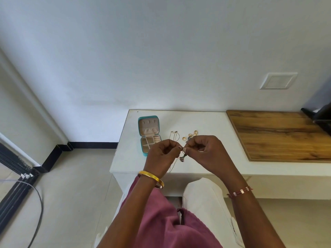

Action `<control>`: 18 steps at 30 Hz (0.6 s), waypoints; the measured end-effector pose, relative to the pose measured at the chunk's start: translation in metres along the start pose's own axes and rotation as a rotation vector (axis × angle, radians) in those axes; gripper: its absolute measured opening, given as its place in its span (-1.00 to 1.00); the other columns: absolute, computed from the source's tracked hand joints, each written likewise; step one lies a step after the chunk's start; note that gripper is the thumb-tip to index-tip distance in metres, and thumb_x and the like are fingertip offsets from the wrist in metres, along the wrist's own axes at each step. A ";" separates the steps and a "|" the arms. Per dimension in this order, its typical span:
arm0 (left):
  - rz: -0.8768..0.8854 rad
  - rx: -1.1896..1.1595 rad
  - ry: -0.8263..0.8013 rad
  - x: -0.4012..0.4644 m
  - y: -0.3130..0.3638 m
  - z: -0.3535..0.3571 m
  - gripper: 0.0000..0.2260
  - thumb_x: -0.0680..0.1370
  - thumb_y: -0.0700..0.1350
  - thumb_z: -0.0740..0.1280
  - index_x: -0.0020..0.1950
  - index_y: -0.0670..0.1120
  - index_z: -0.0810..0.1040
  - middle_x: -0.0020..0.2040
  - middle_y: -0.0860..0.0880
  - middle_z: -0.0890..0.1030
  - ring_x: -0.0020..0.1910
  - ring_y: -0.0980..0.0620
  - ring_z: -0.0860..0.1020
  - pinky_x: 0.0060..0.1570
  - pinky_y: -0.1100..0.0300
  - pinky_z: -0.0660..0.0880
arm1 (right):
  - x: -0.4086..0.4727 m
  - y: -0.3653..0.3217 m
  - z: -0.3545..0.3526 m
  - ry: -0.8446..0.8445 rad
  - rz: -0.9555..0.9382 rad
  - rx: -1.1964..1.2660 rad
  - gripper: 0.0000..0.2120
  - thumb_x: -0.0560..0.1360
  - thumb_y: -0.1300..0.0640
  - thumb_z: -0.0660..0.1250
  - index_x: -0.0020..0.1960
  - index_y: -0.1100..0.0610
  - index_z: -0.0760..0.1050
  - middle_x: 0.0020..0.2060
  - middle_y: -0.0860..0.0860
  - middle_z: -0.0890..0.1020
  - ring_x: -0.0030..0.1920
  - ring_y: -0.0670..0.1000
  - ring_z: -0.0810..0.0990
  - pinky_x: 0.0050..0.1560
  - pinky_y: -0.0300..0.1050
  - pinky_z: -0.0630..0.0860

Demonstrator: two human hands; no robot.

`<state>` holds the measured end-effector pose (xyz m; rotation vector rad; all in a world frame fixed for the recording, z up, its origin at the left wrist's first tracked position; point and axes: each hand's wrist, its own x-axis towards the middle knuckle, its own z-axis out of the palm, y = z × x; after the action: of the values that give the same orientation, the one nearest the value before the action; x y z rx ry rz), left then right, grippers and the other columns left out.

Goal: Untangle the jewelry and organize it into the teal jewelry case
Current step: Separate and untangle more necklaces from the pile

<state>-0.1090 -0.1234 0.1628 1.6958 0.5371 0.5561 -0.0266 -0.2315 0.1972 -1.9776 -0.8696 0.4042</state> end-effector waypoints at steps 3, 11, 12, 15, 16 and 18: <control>0.022 0.049 0.007 -0.001 -0.001 -0.001 -0.78 0.46 -0.29 0.32 -0.30 0.00 0.55 -0.38 0.10 0.57 -0.40 0.28 0.51 -0.31 0.49 0.44 | 0.000 0.000 0.000 -0.011 0.008 -0.012 -0.88 0.41 0.26 0.38 -0.29 0.14 0.56 -0.41 0.02 0.60 -0.41 -0.14 0.51 -0.38 -0.47 0.37; 0.046 0.167 0.037 0.000 -0.005 0.001 -0.91 0.46 -0.25 0.35 -0.21 -0.10 0.60 -0.35 0.16 0.55 -0.37 0.39 0.51 -0.30 0.58 0.39 | -0.001 0.002 -0.002 0.010 -0.004 -0.090 -0.80 0.39 0.28 0.36 -0.35 0.06 0.52 -0.41 -0.06 0.59 -0.39 -0.16 0.50 -0.33 -0.49 0.37; 0.055 0.193 0.045 0.000 -0.006 0.002 -0.94 0.45 -0.24 0.36 -0.19 -0.12 0.62 -0.35 0.16 0.55 -0.36 0.41 0.51 -0.29 0.58 0.39 | -0.001 0.001 -0.001 0.006 -0.007 -0.087 -0.80 0.39 0.29 0.36 -0.36 0.06 0.52 -0.42 -0.06 0.58 -0.39 -0.16 0.50 -0.34 -0.49 0.37; 0.078 0.250 0.068 0.001 -0.008 0.002 -0.93 0.44 -0.21 0.38 -0.13 -0.16 0.65 -0.33 0.13 0.54 -0.34 0.45 0.49 -0.25 0.60 0.38 | -0.001 0.001 0.000 -0.006 -0.005 -0.089 -0.81 0.39 0.29 0.36 -0.35 0.07 0.53 -0.42 -0.06 0.59 -0.39 -0.16 0.50 -0.34 -0.48 0.37; 0.085 0.262 0.073 0.001 -0.007 0.001 -0.92 0.44 -0.21 0.38 -0.12 -0.17 0.65 -0.33 0.15 0.53 -0.34 0.46 0.49 -0.24 0.61 0.38 | -0.001 0.001 0.000 -0.008 -0.005 -0.094 -0.81 0.39 0.29 0.37 -0.35 0.07 0.53 -0.42 -0.06 0.59 -0.38 -0.16 0.51 -0.34 -0.48 0.37; 0.100 0.275 0.078 0.000 -0.006 0.000 -0.92 0.44 -0.22 0.38 -0.12 -0.18 0.66 -0.34 0.20 0.51 -0.34 0.48 0.48 -0.24 0.62 0.37 | -0.001 0.001 0.000 -0.013 -0.011 -0.099 -0.82 0.39 0.29 0.37 -0.34 0.08 0.55 -0.42 -0.06 0.59 -0.38 -0.16 0.52 -0.33 -0.48 0.37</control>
<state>-0.1087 -0.1223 0.1565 1.9763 0.6096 0.6455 -0.0268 -0.2330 0.1965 -2.0618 -0.9245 0.3740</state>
